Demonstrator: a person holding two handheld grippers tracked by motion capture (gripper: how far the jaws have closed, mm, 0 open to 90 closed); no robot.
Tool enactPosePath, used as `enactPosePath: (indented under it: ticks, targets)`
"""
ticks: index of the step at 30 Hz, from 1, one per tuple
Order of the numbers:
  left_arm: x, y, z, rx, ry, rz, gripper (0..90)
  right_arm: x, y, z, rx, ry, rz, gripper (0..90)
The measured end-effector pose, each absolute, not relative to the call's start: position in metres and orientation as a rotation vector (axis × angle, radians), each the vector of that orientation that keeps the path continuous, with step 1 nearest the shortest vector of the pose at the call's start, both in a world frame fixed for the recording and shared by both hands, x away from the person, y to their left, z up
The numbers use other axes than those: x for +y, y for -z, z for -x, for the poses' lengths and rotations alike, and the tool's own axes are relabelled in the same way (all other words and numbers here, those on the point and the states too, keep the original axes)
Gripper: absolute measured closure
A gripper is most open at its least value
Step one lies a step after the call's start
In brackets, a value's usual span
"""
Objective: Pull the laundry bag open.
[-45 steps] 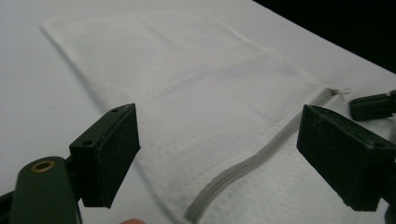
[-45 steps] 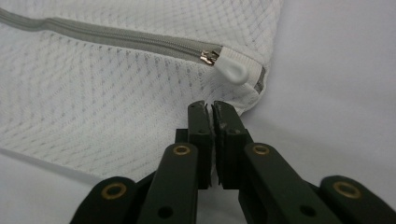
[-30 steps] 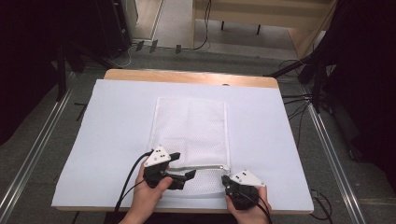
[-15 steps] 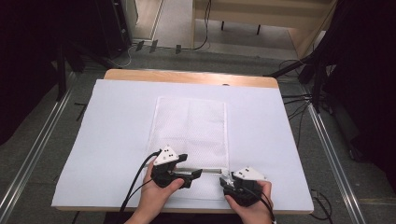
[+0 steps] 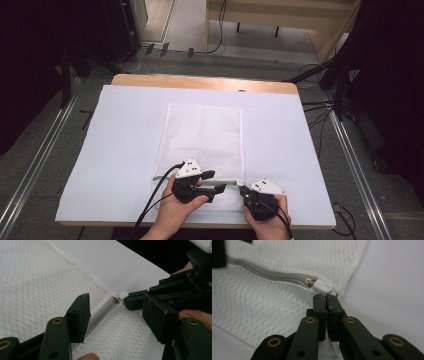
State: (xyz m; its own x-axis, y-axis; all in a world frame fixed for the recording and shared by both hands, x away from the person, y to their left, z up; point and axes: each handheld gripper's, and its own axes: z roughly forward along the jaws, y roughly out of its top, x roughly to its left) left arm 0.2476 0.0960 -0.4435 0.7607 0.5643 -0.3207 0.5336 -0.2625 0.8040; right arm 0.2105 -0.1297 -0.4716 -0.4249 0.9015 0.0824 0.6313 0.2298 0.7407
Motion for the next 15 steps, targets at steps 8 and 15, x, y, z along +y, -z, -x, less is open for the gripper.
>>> enactPosePath:
  ticks: [8,15]
  targets:
    - [0.088,0.442,-0.255,0.873,0.086,-1.882,52.7,-0.114,0.451,-0.193,2.034,-1.100,-1.153,88.4]
    - [0.093,0.443,-0.266,0.957,0.212,-1.809,49.7,-0.104,0.452,-0.191,2.067,-1.093,-1.052,88.8]
